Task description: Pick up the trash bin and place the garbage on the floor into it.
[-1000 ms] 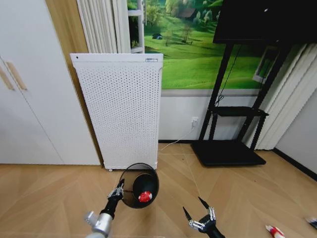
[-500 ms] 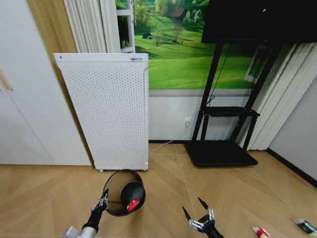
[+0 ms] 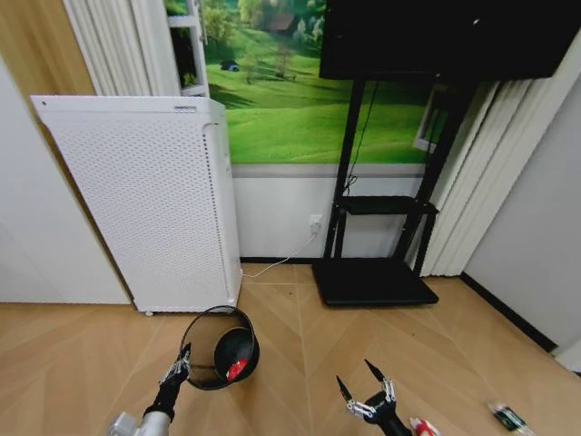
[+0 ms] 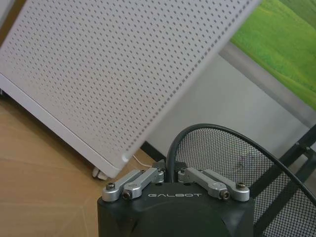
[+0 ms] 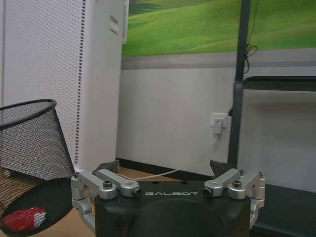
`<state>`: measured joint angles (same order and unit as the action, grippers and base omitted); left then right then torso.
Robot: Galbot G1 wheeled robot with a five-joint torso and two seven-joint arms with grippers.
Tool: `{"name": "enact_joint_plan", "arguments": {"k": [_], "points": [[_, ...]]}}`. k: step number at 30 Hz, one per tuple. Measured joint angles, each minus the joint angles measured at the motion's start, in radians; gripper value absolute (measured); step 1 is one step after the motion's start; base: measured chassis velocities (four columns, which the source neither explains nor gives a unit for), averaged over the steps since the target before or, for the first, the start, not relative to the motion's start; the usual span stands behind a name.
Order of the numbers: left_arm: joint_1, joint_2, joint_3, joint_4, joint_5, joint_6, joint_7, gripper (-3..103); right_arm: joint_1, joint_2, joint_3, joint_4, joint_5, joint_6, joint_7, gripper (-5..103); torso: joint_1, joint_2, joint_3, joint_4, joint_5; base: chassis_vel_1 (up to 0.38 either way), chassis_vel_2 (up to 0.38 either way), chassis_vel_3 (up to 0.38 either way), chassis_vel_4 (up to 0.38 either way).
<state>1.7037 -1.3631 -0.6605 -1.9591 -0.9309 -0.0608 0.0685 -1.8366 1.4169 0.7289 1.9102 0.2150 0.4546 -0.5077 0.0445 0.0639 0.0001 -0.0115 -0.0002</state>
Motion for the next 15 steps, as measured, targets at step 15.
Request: {"name": "enact_joint_plan", "arguments": {"k": [15], "points": [[-0.017, -0.042, -0.064, 0.012, -0.006, -0.011, -0.005, 7, 0.07, 0.009, 0.006, -0.24, -0.133, -0.16, 0.14, 100, 0.0, 0.0, 0.0, 0.0, 0.0002, -0.075, -0.083, 0.087, 0.072]]}}
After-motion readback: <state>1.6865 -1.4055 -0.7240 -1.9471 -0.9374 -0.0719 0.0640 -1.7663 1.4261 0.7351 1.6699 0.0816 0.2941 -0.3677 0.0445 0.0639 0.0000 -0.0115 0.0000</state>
